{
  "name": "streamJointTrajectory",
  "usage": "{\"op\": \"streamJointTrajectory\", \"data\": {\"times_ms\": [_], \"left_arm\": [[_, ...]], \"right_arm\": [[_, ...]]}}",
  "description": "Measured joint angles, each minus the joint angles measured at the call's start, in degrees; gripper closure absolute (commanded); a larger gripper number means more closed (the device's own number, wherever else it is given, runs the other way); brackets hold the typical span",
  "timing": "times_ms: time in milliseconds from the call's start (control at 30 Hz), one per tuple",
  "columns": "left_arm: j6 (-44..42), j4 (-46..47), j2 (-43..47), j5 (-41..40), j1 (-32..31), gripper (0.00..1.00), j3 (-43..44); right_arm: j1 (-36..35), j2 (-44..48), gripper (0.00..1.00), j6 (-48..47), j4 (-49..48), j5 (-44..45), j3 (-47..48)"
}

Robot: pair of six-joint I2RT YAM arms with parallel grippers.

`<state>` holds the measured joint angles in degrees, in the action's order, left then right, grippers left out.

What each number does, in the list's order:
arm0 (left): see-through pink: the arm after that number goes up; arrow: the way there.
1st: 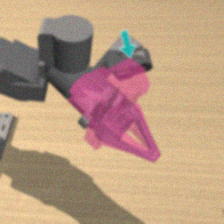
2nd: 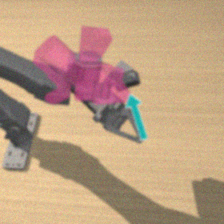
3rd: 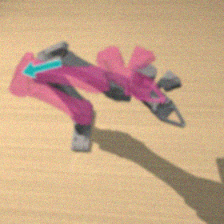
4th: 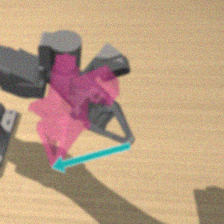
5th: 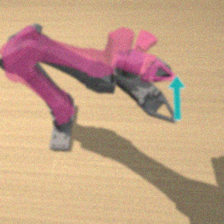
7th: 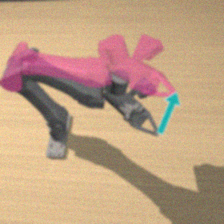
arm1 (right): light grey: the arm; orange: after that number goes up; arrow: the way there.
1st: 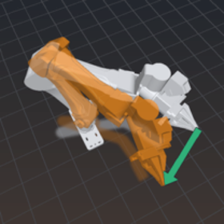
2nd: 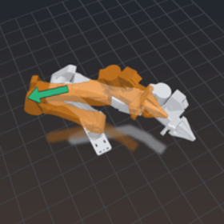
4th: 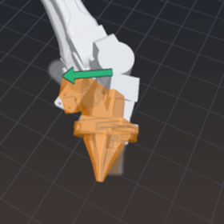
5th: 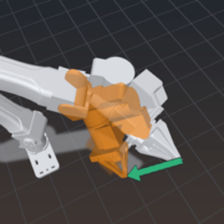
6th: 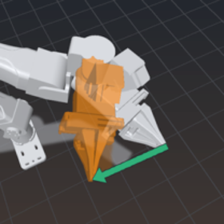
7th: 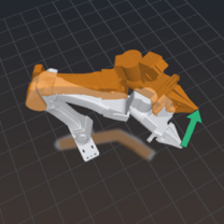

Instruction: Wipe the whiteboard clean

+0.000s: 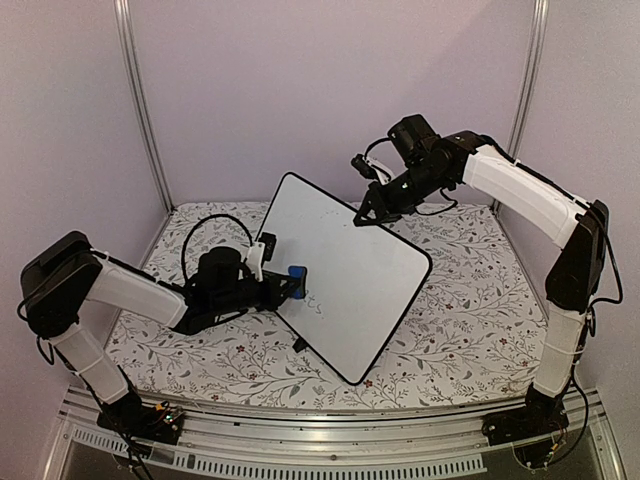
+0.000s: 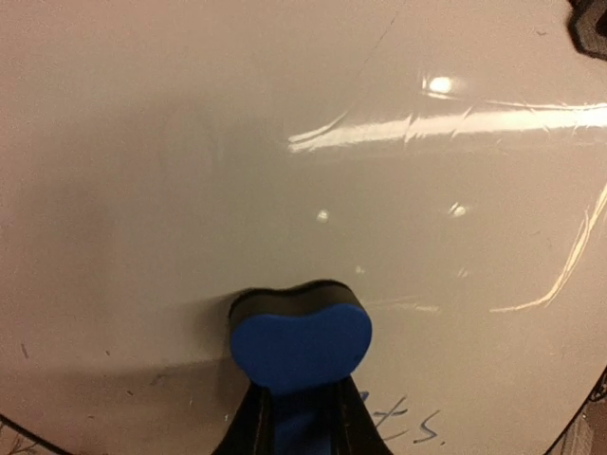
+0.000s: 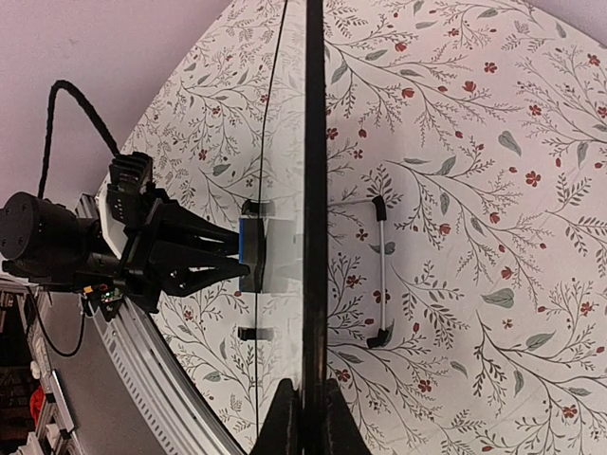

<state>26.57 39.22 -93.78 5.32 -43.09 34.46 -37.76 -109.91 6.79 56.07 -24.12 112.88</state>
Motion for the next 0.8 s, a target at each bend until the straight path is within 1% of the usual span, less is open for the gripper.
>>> {"op": "streamJointTrajectory", "data": {"times_ms": [267,567,800], "left_arm": [[0.31,-1.4,0.98,-0.98,-0.17,0.94,0.02],[-2.56,-6.19,6.75,-10.78,0.74,0.94,-1.14],[-7.15,-7.13,6.95,-15.74,3.15,0.95,-1.9]], "right_arm": [[0.0,0.0,1.0,-0.02,-0.2,-0.02,-0.02],[-0.17,0.0,1.0,-0.63,-0.57,-0.68,0.09],[-0.17,0.0,1.0,-0.63,-0.57,-0.68,0.09]]}}
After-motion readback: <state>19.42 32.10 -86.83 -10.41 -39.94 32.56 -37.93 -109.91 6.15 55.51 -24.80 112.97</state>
